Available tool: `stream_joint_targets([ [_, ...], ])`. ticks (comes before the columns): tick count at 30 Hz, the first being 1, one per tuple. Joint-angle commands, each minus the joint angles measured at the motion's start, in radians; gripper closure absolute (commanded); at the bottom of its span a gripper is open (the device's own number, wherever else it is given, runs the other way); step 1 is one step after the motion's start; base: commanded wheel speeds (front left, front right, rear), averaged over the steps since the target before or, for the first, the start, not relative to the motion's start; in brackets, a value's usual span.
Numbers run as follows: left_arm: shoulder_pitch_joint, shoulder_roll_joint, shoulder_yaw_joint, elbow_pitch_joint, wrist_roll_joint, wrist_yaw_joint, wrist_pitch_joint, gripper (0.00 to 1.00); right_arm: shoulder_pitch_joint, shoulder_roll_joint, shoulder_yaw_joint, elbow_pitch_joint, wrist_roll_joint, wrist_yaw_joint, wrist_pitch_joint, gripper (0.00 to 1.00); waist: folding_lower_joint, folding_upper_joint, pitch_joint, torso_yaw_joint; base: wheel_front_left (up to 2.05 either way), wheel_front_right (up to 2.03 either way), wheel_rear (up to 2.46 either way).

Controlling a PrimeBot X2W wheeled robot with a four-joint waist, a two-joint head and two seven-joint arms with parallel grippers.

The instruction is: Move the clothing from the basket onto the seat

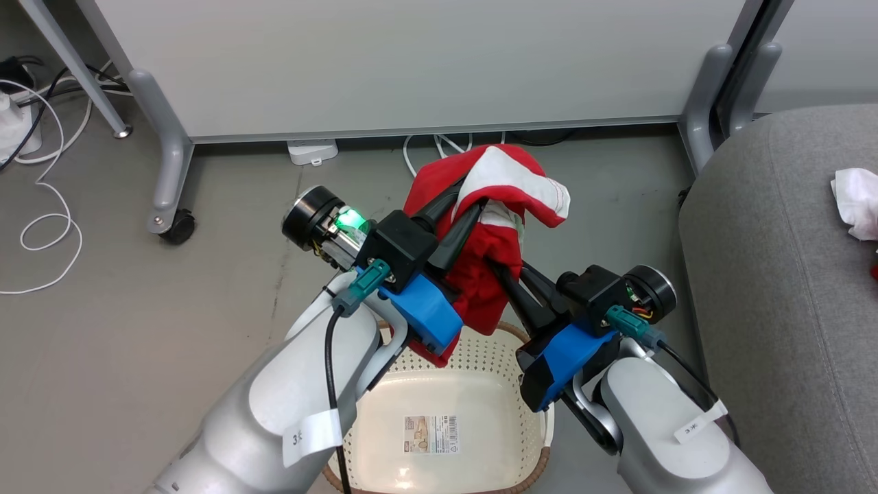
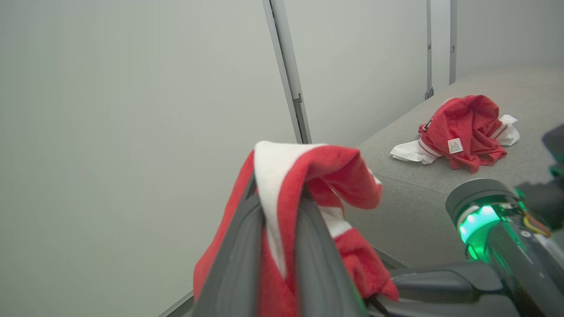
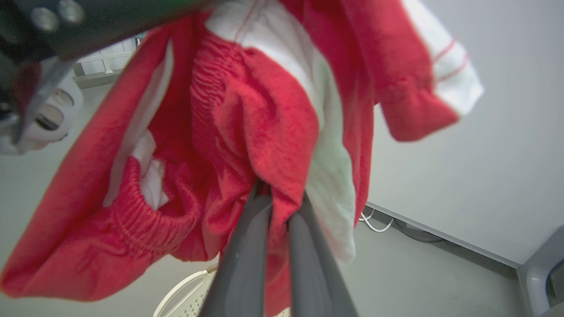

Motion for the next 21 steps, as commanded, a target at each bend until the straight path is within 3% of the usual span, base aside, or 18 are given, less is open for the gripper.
stream_joint_targets([
  [1,0.007,0.002,0.008,-0.001,0.004,-0.002,-0.005,1.0,-0.011,0.001,0.002,-0.004,0.005,0.0,-0.004,1.0,0.0,0.0,0.001,-0.001,0.0,0.0,0.0],
  [5,0.012,0.002,0.013,0.002,0.008,-0.002,-0.005,1.0,-0.006,0.001,0.002,-0.007,0.007,0.0,-0.004,1.0,0.0,0.0,-0.001,-0.003,0.0,0.0,0.0],
  [6,0.015,0.001,0.017,0.005,0.006,0.0,-0.005,0.94,-0.005,0.001,0.001,-0.007,0.009,0.0,-0.004,1.0,0.0,0.0,-0.002,-0.004,0.0,0.0,0.0],
  [7,0.013,0.001,0.017,0.004,0.012,0.004,-0.005,0.0,-0.004,0.001,0.001,-0.008,0.008,0.0,-0.004,1.0,0.0,0.0,-0.001,-0.004,0.0,0.0,0.0],
  [21,0.027,-0.005,0.036,-0.002,0.033,0.002,-0.005,0.0,0.012,0.001,0.007,-0.022,0.018,0.0,-0.004,1.0,0.0,0.0,-0.007,-0.004,0.0,0.0,0.0],
])
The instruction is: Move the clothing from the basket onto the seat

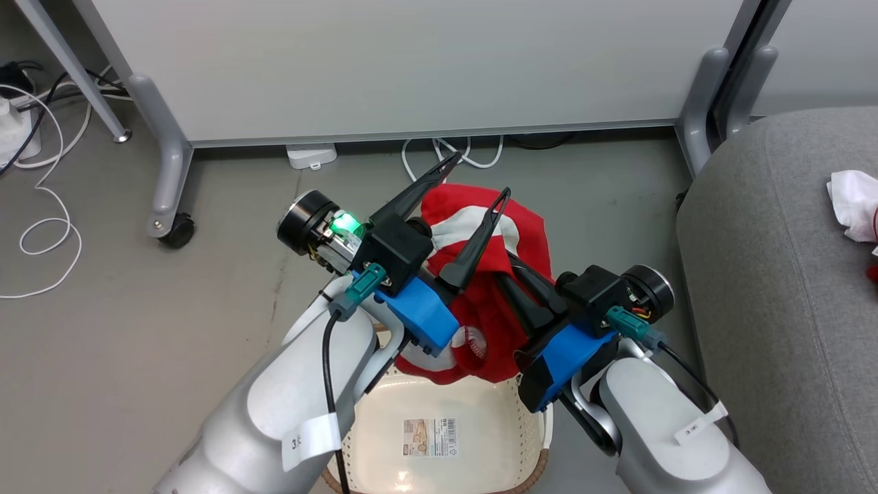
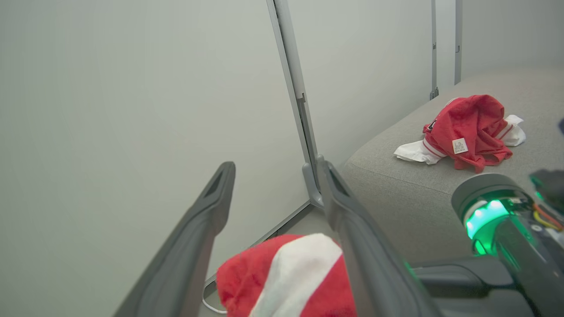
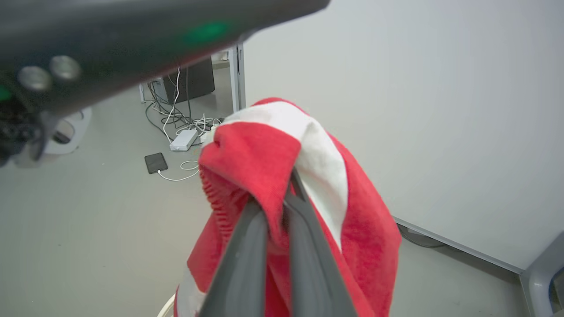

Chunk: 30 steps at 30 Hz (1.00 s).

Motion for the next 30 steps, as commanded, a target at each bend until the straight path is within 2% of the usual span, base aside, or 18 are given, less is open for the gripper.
stream_joint_targets([
  [1,0.009,0.0,0.008,-0.003,0.007,0.0,-0.005,0.0,0.009,0.001,-0.002,-0.006,0.01,0.0,-0.004,1.0,0.0,0.0,0.0,-0.001,0.0,0.0,0.0],
  [8,0.015,0.005,0.018,-0.008,0.011,-0.004,-0.005,0.0,0.009,0.001,-0.042,-0.017,0.005,0.0,-0.004,1.0,0.0,0.0,0.016,-0.017,0.0,0.0,0.0],
  [17,0.012,0.012,0.017,-0.016,0.022,-0.01,-0.005,0.0,0.014,0.001,-0.15,-0.053,-0.038,0.0,-0.004,1.0,0.0,0.0,0.059,-0.063,0.0,0.0,0.0],
  [30,-0.015,0.032,0.004,-0.021,0.035,-0.02,-0.005,0.0,0.027,-0.003,-0.347,-0.16,-0.125,0.0,-0.004,1.0,0.0,0.0,0.142,-0.199,0.0,0.0,0.0],
])
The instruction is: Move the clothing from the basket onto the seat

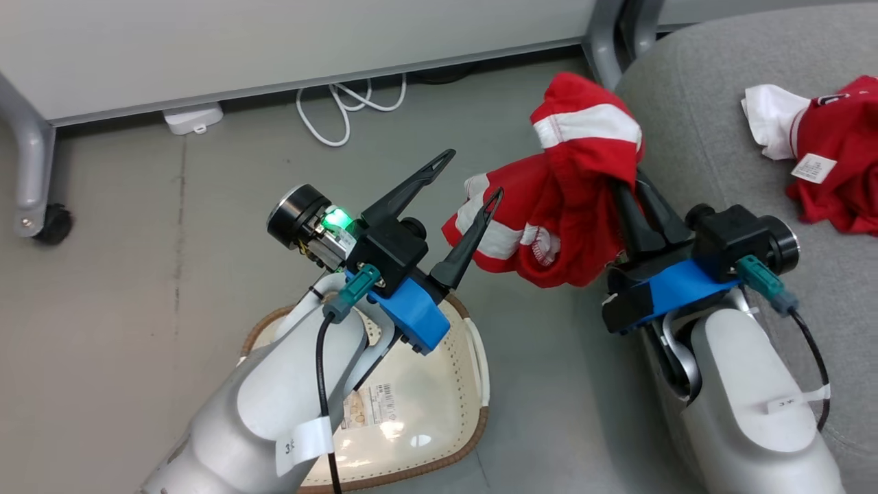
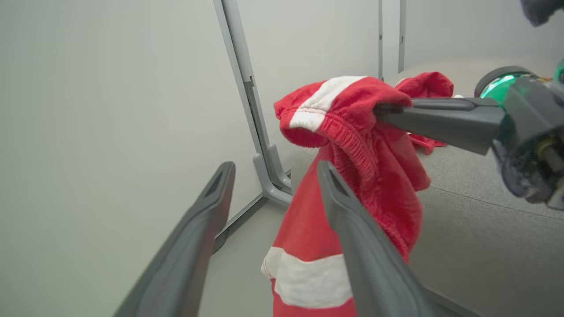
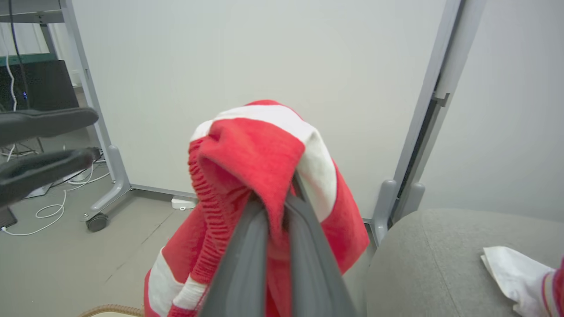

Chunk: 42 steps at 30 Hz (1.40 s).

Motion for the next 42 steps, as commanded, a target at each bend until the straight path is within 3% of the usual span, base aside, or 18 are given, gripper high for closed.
stream_joint_targets([
  [1,-0.017,0.004,-0.004,-0.001,0.005,-0.008,-0.004,0.0,0.016,-0.003,-0.018,-0.021,-0.005,0.0,-0.004,1.0,0.0,0.0,0.029,-0.046,0.0,0.0,0.0],
  [11,-0.028,0.006,-0.046,0.002,0.013,-0.011,-0.004,0.0,0.066,-0.005,-0.093,-0.12,0.002,0.0,-0.004,1.0,0.0,0.0,0.062,-0.164,0.0,0.0,0.0],
  [19,-0.025,-0.003,-0.079,0.009,0.008,-0.015,-0.004,0.0,0.15,-0.011,-0.162,-0.177,0.004,0.0,-0.004,1.0,0.0,0.0,0.069,-0.214,0.0,0.0,0.0],
  [31,-0.023,0.002,-0.087,0.01,-0.001,-0.016,-0.004,0.0,0.193,-0.003,-0.189,-0.215,0.004,0.0,-0.004,1.0,0.0,0.0,0.072,-0.227,0.0,0.0,0.0],
  [37,-0.04,0.014,-0.075,-0.013,0.005,-0.01,-0.004,0.0,0.112,-0.014,-0.169,-0.241,-0.006,0.0,-0.004,1.0,0.0,0.0,0.108,-0.214,0.0,0.0,0.0],
  [42,-0.08,0.022,-0.073,-0.03,0.017,-0.01,-0.003,0.0,-0.03,-0.051,-0.219,-0.27,0.008,0.0,-0.004,1.0,0.0,0.0,0.189,-0.183,0.0,0.0,0.0],
])
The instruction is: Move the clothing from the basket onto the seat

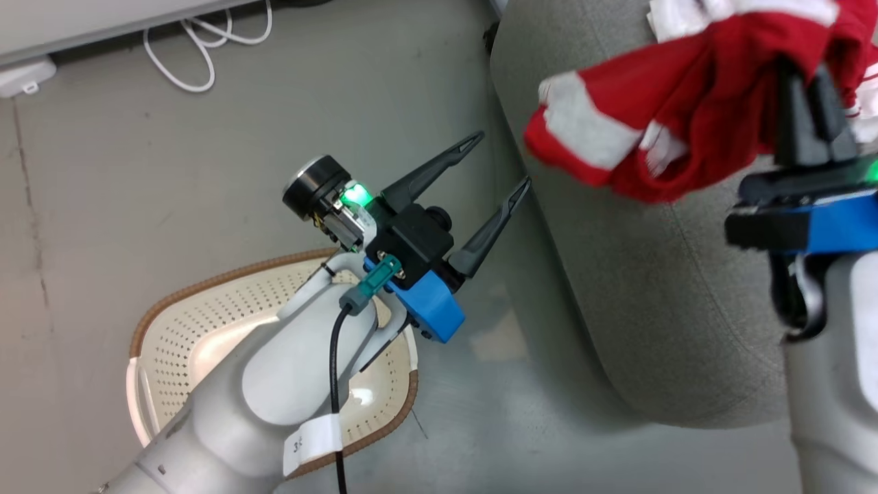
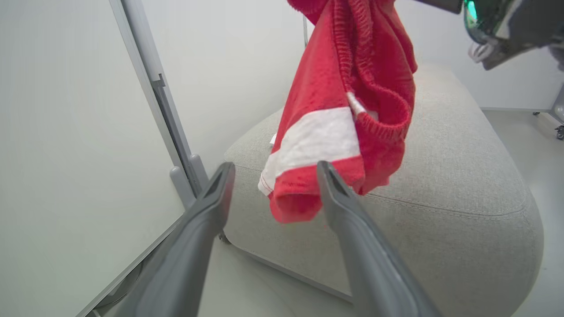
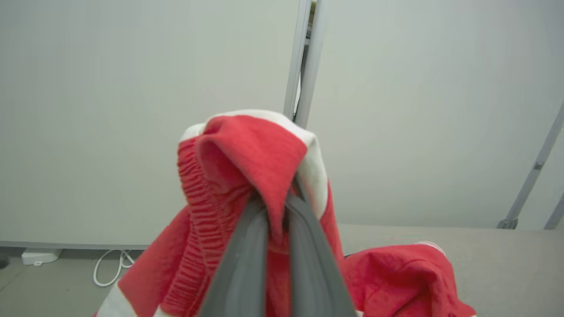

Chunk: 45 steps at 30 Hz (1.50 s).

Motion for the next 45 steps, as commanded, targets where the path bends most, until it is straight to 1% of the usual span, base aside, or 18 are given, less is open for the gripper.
stream_joint_targets([
  [1,-0.027,0.007,0.003,-0.007,0.007,-0.001,-0.002,0.0,-0.056,-0.022,-0.02,-0.014,0.004,0.0,-0.004,1.0,0.0,-0.0001,0.058,0.029,0.0,0.0,0.0],
  [5,-0.062,0.024,-0.001,-0.017,0.018,-0.002,0.002,0.0,-0.202,-0.09,-0.109,-0.041,-0.005,0.0,-0.004,1.0,0.0,-0.0001,0.14,0.057,0.0,0.0,0.0],
  [8,-0.085,0.039,0.0,-0.027,0.024,-0.002,0.005,0.0,-0.31,-0.139,-0.192,-0.046,0.015,0.0,-0.004,1.0,0.0,-0.0001,0.195,0.069,0.0,0.0,0.0],
  [11,-0.105,0.052,-0.001,-0.04,0.03,-0.003,0.009,0.0,-0.397,-0.206,-0.267,-0.042,0.015,0.0,-0.004,1.0,0.0,-0.0001,0.243,0.075,0.0,0.0,0.0],
  [14,-0.12,0.058,0.002,-0.053,0.024,-0.003,0.01,0.0,-0.436,-0.286,-0.325,-0.004,0.009,0.0,-0.004,1.0,0.0,-0.0001,0.286,0.084,0.0,0.0,0.0],
  [17,-0.132,0.069,0.001,-0.064,0.028,-0.004,0.009,0.0,-0.427,-0.37,-0.383,0.049,0.01,0.0,-0.004,1.0,0.0,-0.0001,0.317,0.092,0.0,0.0,0.0],
  [21,-0.142,0.074,-0.004,-0.071,0.033,-0.003,0.007,0.0,-0.365,-0.431,-0.461,0.132,0.001,0.0,-0.004,1.0,0.0,-0.0001,0.339,0.095,0.0,0.0,0.0],
  [23,-0.149,0.076,-0.005,-0.072,0.033,-0.003,0.006,0.0,-0.33,-0.437,-0.485,0.165,-0.011,0.0,-0.004,1.0,0.0,-0.0001,0.343,0.094,0.0,0.0,0.0],
  [27,-0.148,0.082,-0.004,-0.075,0.03,-0.001,0.004,0.0,-0.27,-0.387,-0.478,0.224,-0.022,0.0,-0.004,1.0,0.0,-0.0001,0.348,0.084,0.0,0.0,0.0],
  [32,-0.158,0.089,-0.005,-0.079,0.027,0.0,0.004,0.0,-0.254,-0.325,-0.449,0.318,-0.042,0.0,-0.004,1.0,0.0,-0.0001,0.351,0.079,0.0,0.0,0.0],
  [37,-0.162,0.089,-0.01,-0.079,0.027,0.005,0.003,0.0,-0.245,-0.318,-0.424,0.372,-0.038,0.0,-0.004,1.0,0.0,-0.0001,0.355,0.084,0.0,0.0,0.0],
  [38,-0.161,0.091,-0.009,-0.079,0.026,0.008,0.003,0.0,-0.245,-0.314,-0.424,0.371,-0.033,0.0,-0.004,0.77,0.0,-0.0001,0.353,0.083,0.0,0.0,0.0],
  [39,-0.157,0.092,-0.009,-0.076,0.025,0.011,0.003,0.0,-0.242,-0.31,-0.425,0.365,-0.028,0.0,-0.004,0.0,0.0,-0.0001,0.349,0.081,0.0,0.0,0.0],
  [42,-0.142,0.08,-0.01,-0.07,0.019,0.013,0.0,0.0,-0.209,-0.3,-0.454,0.322,-0.006,0.0,-0.004,0.0,0.0,-0.0001,0.321,0.086,0.0,0.0,0.0],
  [45,-0.123,0.067,0.0,-0.067,0.008,0.022,-0.002,0.0,-0.132,-0.281,-0.462,0.245,-0.004,0.0,-0.004,0.0,0.0,-0.0001,0.28,0.093,0.0,0.0,0.0],
])
